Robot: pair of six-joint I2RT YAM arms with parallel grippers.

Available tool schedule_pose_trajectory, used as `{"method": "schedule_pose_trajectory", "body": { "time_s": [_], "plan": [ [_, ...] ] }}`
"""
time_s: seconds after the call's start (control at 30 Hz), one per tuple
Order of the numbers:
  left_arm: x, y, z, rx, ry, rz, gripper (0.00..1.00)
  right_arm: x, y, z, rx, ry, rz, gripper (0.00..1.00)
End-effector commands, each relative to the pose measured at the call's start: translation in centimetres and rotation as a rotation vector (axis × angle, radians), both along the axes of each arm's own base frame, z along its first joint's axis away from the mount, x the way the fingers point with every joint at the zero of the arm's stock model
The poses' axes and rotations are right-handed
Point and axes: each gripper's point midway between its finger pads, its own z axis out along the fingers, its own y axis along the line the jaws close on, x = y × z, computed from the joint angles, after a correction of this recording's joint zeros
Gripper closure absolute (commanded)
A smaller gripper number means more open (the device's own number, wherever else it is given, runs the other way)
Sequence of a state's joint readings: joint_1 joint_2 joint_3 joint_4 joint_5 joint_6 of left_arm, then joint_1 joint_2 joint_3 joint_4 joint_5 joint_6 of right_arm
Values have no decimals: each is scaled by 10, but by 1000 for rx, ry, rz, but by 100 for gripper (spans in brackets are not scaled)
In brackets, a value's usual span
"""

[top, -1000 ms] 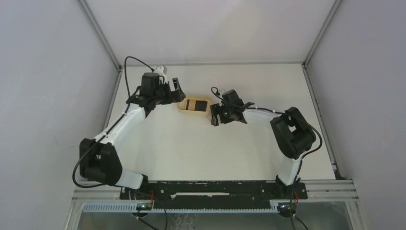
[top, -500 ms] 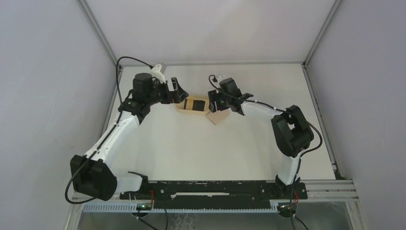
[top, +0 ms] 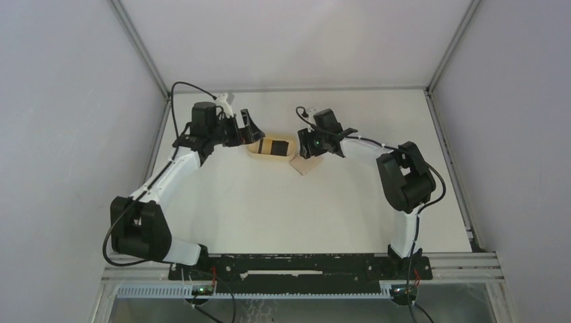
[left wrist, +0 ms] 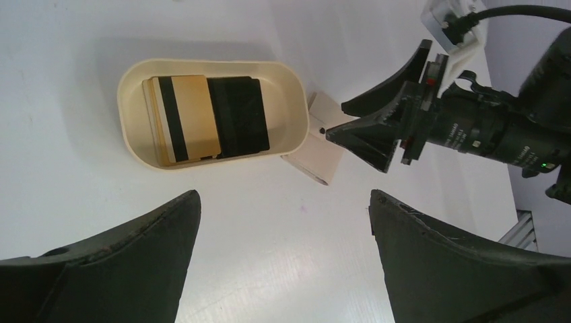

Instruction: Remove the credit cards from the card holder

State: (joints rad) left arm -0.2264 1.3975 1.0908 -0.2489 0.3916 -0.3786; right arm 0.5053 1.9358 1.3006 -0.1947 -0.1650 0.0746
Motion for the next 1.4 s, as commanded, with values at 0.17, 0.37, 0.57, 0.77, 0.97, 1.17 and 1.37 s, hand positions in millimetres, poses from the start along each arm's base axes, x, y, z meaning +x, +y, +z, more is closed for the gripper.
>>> {"method": "schedule_pose_trajectory", "body": {
  "time_s": [0.17, 0.37, 0.57, 0.77, 0.97, 1.17, 1.37],
  "plan": [
    [12, 7, 16, -64, -29, 37, 0, -2, 20, 2, -20, -39, 92, 39],
    [9, 9, 14, -64, -24, 44, 0, 2, 17, -9, -89, -41, 65, 49],
    [9, 12, 15, -61, -25, 50, 0, 10, 15, -14, -116, -47, 72, 50],
    [7, 15, 15, -56, -28, 55, 0, 13, 10, -24, -159, -32, 64, 65],
    [1, 15, 9, -65, -26, 56, 0, 5, 2, -30, -238, -17, 52, 100],
    [-17, 0, 1, -71, -67, 15, 0, -23, -14, 5, -145, 89, -156, 100],
    [-42, -38, -19, -44, -121, -16, 0, -68, 2, 90, 376, 380, -356, 100]
  ]
}}
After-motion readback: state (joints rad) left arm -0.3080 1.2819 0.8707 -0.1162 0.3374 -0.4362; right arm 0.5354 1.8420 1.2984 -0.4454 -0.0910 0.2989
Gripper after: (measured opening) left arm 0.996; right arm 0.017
